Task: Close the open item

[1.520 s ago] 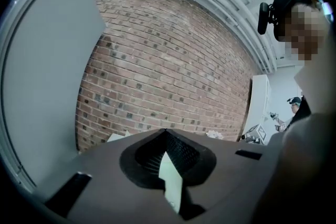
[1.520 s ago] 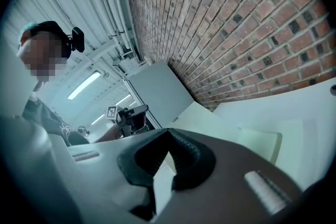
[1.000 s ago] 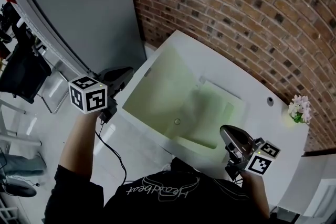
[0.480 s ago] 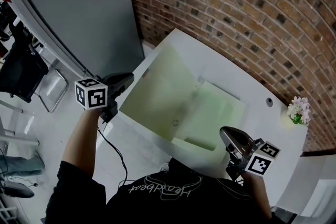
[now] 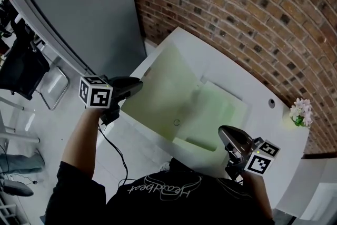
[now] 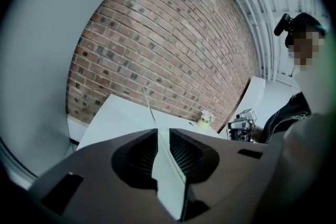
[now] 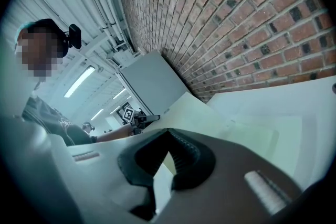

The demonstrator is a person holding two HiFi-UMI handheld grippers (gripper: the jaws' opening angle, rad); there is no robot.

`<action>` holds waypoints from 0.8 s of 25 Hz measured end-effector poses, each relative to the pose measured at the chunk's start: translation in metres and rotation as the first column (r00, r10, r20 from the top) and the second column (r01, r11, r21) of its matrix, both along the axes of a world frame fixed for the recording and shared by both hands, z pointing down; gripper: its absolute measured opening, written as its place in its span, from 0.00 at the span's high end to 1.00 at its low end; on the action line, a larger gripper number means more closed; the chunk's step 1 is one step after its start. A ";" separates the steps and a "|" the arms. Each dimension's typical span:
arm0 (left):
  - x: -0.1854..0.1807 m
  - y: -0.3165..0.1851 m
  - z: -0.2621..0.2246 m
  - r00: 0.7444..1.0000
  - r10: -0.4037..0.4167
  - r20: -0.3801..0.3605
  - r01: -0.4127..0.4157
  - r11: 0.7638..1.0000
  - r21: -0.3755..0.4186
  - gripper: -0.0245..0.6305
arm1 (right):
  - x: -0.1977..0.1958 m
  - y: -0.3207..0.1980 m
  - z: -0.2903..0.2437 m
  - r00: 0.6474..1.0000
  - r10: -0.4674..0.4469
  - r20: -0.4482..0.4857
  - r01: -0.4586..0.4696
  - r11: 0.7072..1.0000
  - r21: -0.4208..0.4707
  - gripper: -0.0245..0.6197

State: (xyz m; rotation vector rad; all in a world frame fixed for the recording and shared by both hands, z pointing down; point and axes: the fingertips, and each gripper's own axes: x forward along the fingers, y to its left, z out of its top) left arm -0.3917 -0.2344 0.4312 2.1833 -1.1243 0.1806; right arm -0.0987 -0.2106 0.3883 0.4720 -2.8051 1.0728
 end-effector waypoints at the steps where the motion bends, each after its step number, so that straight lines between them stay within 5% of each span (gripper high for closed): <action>1: 0.001 0.000 0.000 1.000 0.001 0.009 -0.001 1.000 -0.006 0.89 | 0.000 0.000 0.000 1.000 -0.001 0.003 0.000 1.000 0.001 0.96; 20: 0.025 0.000 -0.020 0.999 -0.006 0.038 0.008 0.999 -0.047 0.92 | 0.016 0.030 -0.004 0.995 0.095 0.044 -0.095 0.995 0.014 0.96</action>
